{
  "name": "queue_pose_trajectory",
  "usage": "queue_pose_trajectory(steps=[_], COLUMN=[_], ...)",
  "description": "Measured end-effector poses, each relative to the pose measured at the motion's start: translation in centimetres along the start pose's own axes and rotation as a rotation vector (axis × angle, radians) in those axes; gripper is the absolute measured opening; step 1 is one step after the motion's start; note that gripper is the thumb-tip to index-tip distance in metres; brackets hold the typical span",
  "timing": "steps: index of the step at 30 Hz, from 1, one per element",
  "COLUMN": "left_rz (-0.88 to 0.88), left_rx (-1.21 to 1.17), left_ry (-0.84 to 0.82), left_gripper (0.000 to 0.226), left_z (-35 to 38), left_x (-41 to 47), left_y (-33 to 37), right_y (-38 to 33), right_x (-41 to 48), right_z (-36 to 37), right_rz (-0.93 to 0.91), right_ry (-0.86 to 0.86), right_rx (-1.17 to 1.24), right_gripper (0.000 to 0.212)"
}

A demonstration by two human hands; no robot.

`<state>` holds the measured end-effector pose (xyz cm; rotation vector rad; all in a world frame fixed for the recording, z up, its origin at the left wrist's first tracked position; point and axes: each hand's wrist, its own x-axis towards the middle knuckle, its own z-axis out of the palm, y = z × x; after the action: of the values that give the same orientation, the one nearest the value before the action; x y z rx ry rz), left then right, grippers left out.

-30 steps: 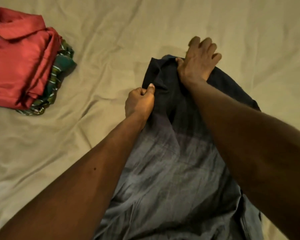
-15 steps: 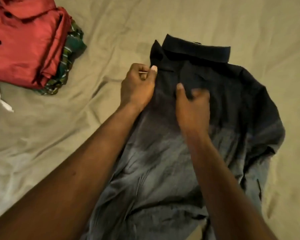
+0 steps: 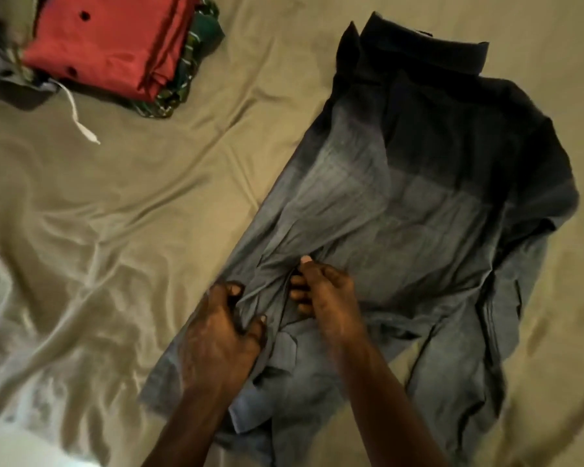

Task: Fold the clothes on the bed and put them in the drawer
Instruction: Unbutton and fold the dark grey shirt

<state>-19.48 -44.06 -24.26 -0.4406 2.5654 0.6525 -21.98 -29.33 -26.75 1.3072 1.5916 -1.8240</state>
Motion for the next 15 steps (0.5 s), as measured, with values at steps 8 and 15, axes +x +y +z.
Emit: queue_pose_trajectory(steps=[8,15], left_rz=[0.578,0.285], left_rx=[0.099,-0.516], left_ry=[0.171,0.057], left_gripper=[0.013,0.075], left_z=[-0.4,-0.7], left_x=[-4.4,-4.8], left_y=[-0.3,-1.7], right_y=[-0.5,1.1], right_x=[-3.3,-4.2], right_z=[-1.0,-2.7], right_rz=[0.107,0.23], right_ry=[-0.347,-0.456], right_rx=[0.218,0.601], right_gripper=[0.045,0.045])
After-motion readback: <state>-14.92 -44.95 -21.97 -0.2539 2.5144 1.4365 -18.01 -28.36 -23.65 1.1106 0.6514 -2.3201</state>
